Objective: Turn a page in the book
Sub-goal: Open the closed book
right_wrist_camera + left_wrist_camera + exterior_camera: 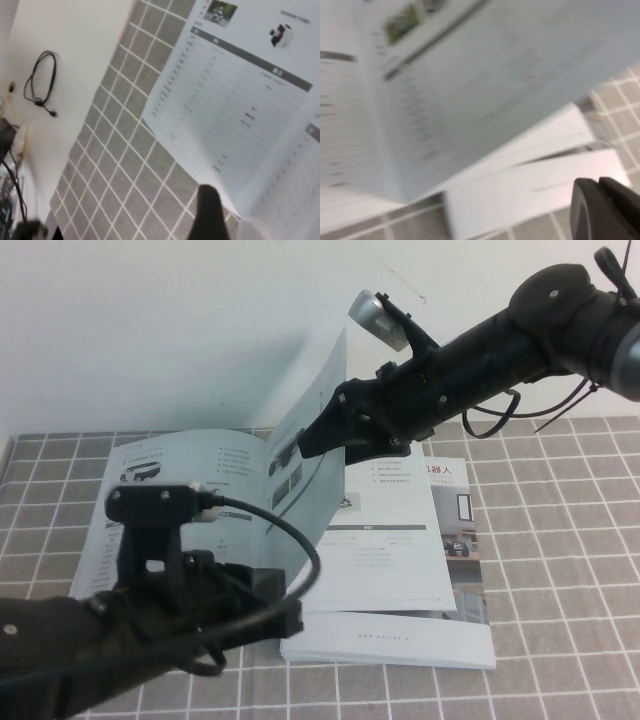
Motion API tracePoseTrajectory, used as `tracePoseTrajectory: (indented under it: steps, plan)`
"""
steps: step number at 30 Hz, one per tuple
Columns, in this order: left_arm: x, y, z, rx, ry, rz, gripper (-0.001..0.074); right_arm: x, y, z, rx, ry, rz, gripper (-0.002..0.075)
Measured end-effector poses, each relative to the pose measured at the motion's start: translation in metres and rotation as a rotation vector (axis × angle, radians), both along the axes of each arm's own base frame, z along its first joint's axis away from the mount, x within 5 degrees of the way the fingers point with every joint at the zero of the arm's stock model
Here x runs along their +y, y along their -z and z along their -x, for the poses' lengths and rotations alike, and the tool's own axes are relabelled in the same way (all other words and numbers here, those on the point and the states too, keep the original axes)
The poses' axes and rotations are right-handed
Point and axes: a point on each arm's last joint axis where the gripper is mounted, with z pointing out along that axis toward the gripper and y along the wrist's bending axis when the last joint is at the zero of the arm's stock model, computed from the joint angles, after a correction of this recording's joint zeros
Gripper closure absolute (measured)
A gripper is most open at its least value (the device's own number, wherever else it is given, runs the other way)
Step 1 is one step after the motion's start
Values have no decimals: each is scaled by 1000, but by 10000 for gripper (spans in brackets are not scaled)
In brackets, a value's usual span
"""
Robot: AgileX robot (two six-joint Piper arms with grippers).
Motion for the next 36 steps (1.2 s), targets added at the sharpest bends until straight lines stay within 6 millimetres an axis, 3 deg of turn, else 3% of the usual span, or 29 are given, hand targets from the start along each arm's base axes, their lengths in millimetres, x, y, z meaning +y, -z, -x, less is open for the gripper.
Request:
tracePoseTrajectory:
  steps: [7,11,16,25,36]
  plan:
    - [-48,4,24,-18,70,-49,736,4,-1,2,-12,-17,-17,246]
    - [-71,9,17,-11,49,-71,736,12,-2,7,-17,-44,-25,246]
    - [-92,15,-8,-38,-32,-119,736,24,-3,15,-19,-89,-37,246]
    - [-91,17,-31,-147,-199,-213,736,29,-11,19,-38,-129,-119,247]
    - [-80,18,-41,-192,-312,-267,736,32,-63,22,-176,-223,-207,253]
